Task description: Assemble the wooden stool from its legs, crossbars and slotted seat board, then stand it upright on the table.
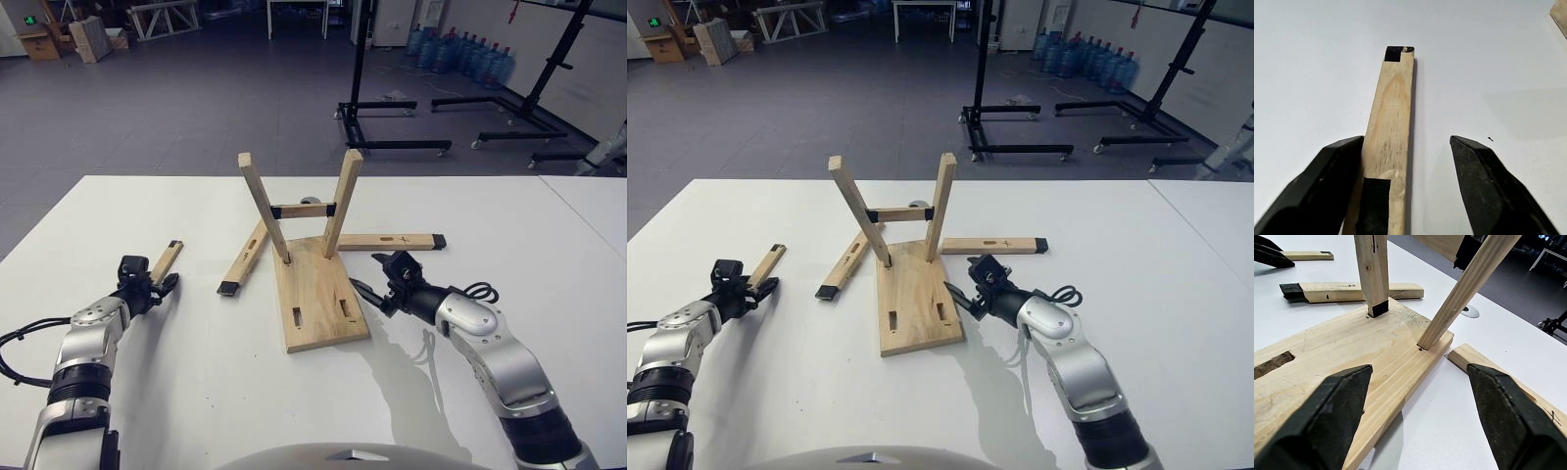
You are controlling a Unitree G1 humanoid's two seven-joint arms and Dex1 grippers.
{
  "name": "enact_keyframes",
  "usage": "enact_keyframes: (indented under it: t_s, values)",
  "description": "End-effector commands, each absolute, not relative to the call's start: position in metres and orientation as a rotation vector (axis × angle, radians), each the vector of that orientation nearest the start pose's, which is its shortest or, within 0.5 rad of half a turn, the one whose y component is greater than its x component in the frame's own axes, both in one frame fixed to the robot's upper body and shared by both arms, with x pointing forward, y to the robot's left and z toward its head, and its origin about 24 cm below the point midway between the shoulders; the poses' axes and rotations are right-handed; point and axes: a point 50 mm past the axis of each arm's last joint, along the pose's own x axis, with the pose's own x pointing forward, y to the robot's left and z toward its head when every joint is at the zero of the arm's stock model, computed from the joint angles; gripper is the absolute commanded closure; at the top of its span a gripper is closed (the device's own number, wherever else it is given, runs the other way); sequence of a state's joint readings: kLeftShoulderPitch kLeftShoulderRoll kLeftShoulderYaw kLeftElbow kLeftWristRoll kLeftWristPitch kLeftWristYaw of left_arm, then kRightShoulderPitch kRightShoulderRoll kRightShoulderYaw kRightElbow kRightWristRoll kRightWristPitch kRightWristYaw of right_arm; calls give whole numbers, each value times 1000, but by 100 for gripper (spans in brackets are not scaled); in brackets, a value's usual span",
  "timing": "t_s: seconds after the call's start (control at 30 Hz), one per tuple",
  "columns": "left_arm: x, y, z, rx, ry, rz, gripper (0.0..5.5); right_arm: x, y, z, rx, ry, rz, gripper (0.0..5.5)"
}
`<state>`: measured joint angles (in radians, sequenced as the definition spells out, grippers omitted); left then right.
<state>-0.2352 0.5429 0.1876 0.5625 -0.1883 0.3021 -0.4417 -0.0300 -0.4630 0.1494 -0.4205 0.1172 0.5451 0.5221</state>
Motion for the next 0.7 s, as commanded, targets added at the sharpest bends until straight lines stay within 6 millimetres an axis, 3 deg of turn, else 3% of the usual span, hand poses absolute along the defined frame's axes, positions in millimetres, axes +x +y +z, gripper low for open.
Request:
enact_keyframes:
  t_s: [0.03, 0.33, 0.57, 0.7]
  values:
    - [226, 310, -41, 77, 832, -22, 293, 238, -154, 92, -340, 233, 687, 193]
    - [217, 297, -54, 76, 829, -46, 422, 238, -161, 97, -303, 236, 697, 193]
    - [219, 280, -55, 89, 703, -63, 423, 240, -170, 105, -268, 198, 696, 193]
    - [229, 266, -42, 59, 514, -64, 423, 239, -170, 104, -218, 226, 739, 193]
